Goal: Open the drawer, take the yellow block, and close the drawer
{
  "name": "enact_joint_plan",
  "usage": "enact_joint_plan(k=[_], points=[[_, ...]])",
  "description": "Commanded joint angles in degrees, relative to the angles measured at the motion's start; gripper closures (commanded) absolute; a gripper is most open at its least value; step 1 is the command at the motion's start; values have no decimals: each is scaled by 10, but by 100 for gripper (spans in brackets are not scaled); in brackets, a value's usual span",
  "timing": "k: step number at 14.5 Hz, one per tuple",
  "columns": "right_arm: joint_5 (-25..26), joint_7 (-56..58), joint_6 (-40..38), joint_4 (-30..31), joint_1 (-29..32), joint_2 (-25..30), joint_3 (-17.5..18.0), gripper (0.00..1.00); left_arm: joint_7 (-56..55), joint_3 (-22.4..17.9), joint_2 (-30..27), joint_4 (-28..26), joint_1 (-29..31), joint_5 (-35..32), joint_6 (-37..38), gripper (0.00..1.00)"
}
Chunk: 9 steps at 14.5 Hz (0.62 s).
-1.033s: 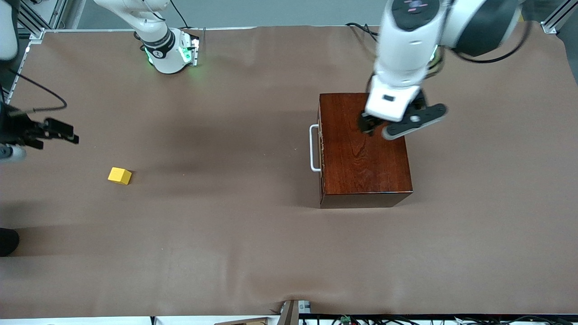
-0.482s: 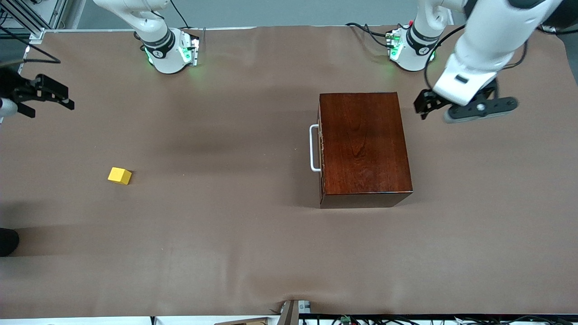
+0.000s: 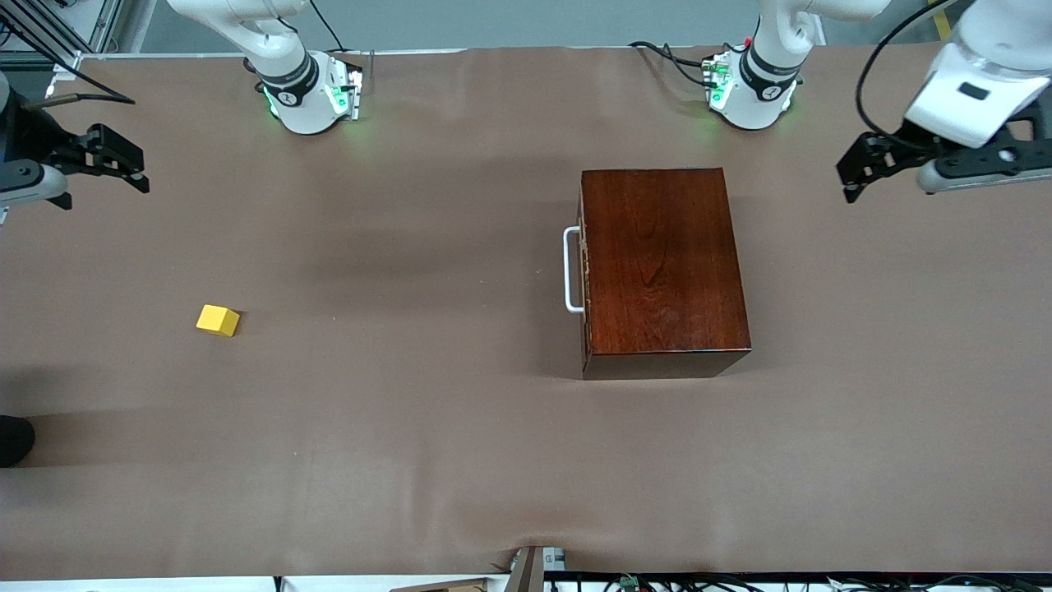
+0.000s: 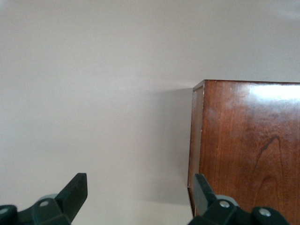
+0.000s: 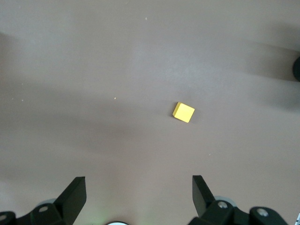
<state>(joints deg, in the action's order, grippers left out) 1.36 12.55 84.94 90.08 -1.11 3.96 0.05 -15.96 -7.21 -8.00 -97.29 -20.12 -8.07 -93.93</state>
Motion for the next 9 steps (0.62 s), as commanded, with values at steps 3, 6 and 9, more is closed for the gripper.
enact_joint_plan(k=[3, 6, 9], points=[[7, -6, -14, -28, 21, -5, -3, 0, 88, 4, 6, 18, 46, -5, 11, 0], [4, -7, -29, -27, 26, -5, -3, 0, 108, 51, 11, 19, 109, 17, 1, 0], [3, -7, -33, -27, 30, -5, -4, 0, 119, 123, 11, 18, 183, 52, 5, 0]])
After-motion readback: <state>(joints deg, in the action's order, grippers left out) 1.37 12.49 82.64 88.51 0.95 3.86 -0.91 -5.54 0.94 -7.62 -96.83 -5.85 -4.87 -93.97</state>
